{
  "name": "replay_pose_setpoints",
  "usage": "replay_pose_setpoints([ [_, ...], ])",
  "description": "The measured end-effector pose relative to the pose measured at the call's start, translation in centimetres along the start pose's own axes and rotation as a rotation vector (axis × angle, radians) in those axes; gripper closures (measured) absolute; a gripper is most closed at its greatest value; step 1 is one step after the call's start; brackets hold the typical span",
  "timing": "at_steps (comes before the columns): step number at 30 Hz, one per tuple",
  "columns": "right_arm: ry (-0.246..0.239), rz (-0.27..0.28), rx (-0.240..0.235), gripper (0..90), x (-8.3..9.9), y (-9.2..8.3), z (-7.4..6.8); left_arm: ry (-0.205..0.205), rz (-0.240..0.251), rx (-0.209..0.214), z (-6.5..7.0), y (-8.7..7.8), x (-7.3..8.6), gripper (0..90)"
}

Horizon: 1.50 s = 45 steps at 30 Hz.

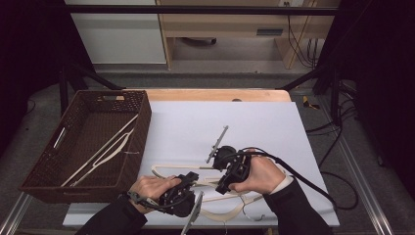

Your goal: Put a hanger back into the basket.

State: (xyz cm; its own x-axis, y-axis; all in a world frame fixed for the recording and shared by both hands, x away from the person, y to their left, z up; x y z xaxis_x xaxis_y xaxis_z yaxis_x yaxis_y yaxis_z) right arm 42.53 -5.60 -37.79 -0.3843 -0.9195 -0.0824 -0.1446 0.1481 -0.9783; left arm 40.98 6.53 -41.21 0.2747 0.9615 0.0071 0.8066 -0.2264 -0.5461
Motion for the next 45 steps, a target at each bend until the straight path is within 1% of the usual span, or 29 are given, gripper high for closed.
replay_pose_setpoints([
  [3, 0.007, 0.049, 0.032, 73.5, 0.1, -0.8, 0.3, -0.044, 0.008, 0.011, -0.5, -0.3, 0.1, 85.7],
  [5, 0.007, 0.081, 0.038, 73.2, 0.4, -1.5, 0.4, -0.047, 0.002, 0.009, -0.6, -0.3, 0.3, 85.7],
  [6, 0.008, 0.115, 0.051, 72.4, 0.5, -2.0, 0.6, -0.041, -0.007, 0.011, -0.6, -0.3, 0.4, 85.7],
  [7, 0.016, 0.143, 0.054, 72.4, 0.6, -2.5, 0.7, -0.05, -0.003, 0.006, -0.6, -0.2, 0.5, 85.7],
  [8, 0.018, 0.167, 0.055, 71.7, 0.8, -2.9, 0.8, -0.061, -0.014, 0.008, -0.6, -0.2, 0.7, 85.8],
  [9, 0.032, 0.216, 0.078, 71.0, 1.0, -3.7, 1.1, -0.062, -0.018, -0.004, -0.7, -0.2, 0.8, 85.8],
  [10, 0.057, 0.248, 0.096, 69.6, 1.5, -4.4, 1.7, -0.075, -0.016, 0.0, -0.8, -0.2, 0.9, 85.8],
  [11, 0.057, 0.248, 0.096, 69.6, 1.5, -4.4, 1.7, -0.084, -0.012, 0.003, -0.8, -0.3, 0.9, 85.8],
  [12, 0.074, 0.267, 0.102, 69.7, 1.6, -4.7, 1.9, -0.101, -0.009, 0.006, -0.9, -0.4, 1.0, 85.8],
  [14, 0.096, 0.314, 0.147, 67.8, 2.3, -5.3, 3.0, -0.107, -0.007, -0.003, -1.1, -0.5, 1.0, 85.8],
  [16, 0.147, 0.385, 0.179, 63.9, 2.8, -6.1, 4.0, -0.122, -0.004, -0.001, -1.4, -0.6, 1.2, 85.8],
  [17, 0.181, 0.431, 0.211, 61.7, 3.3, -6.5, 4.8, -0.127, -0.002, -0.001, -1.5, -0.6, 1.3, 85.8],
  [19, 0.218, 0.47, 0.251, 59.4, 3.9, -7.1, 5.7, -0.146, 0.002, 0.016, -1.7, -0.8, 1.4, 85.8],
  [20, 0.25, 0.512, 0.277, 54.9, 4.5, -7.5, 6.5, -0.155, 0.016, 0.017, -1.7, -0.8, 1.5, 85.8],
  [21, 0.272, 0.547, 0.292, 54.3, 4.9, -7.7, 7.1, -0.171, 0.021, 0.027, -1.8, -0.8, 1.6, 85.8],
  [24, 0.357, 0.612, 0.322, 47.4, 6.3, -8.0, 8.8, -0.195, 0.026, 0.035, -2.2, -1.0, 1.8, 85.8],
  [26, 0.391, 0.646, 0.346, 42.5, 7.3, -7.9, 9.9, -0.233, 0.049, 0.042, -2.5, -1.0, 2.0, 85.8],
  [28, 0.416, 0.685, 0.393, 37.2, 8.2, -8.0, 10.8, -0.244, 0.045, 0.055, -2.8, -1.1, 2.4, 85.8],
  [29, 0.443, 0.714, 0.42, 35.1, 9.0, -8.1, 11.4, -0.257, 0.05, 0.062, -3.0, -1.1, 2.6, 85.8],
  [30, 0.469, 0.734, 0.425, 33.4, 9.5, -8.2, 11.8, -0.271, 0.055, 0.068, -3.2, -1.1, 2.8, 85.7],
  [31, 0.5, 0.784, 0.441, 25.9, 10.5, -8.2, 12.5, -0.284, 0.057, 0.076, -3.4, -1.2, 3.1, 85.8],
  [32, 0.5, 0.784, 0.441, 25.9, 10.5, -8.2, 12.5, -0.296, 0.061, 0.079, -3.6, -1.2, 3.2, 85.8],
  [34, 0.518, 0.819, 0.466, 23.1, 11.4, -8.2, 13.0, -0.331, 0.074, 0.099, -4.0, -1.4, 3.7, 85.8],
  [35, 0.535, 0.854, 0.48, 18.2, 12.2, -8.0, 13.4, -0.35, 0.081, 0.117, -4.3, -1.4, 3.9, 85.8],
  [36, 0.535, 0.854, 0.48, 18.2, 12.2, -8.0, 13.4, -0.362, 0.089, 0.123, -4.5, -1.5, 4.0, 85.8],
  [38, 0.553, 0.88, 0.496, 18.5, 13.0, -7.7, 13.6, -0.387, 0.094, 0.149, -5.0, -1.6, 4.4, 85.8],
  [39, 0.557, 0.888, 0.493, 18.2, 13.5, -7.5, 13.7, -0.4, 0.095, 0.159, -5.3, -1.7, 4.6, 85.8],
  [41, 0.565, 0.896, 0.497, 17.7, 14.0, -7.0, 13.7, -0.409, 0.094, 0.168, -5.7, -1.8, 5.0, 85.8],
  [45, 0.562, 0.887, 0.511, 14.6, 14.7, -5.7, 13.3, -0.513, 0.149, 0.202, -7.1, -2.1, 5.8, 85.8],
])
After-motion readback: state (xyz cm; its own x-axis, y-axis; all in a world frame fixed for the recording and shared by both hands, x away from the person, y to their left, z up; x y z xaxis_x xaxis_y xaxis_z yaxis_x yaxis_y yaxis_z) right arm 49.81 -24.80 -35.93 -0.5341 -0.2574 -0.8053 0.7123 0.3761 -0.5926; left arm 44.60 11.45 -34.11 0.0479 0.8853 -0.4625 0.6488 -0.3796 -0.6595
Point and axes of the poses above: each handheld gripper's, and its own axes: y roughly forward along the jaws, x roughly out of its underside, z roughly to its right, the point moved 7 cm from there along y, roughly forward along the jaws, and after that the axes turned 12 degrees about -z, right-handed, at the moved point
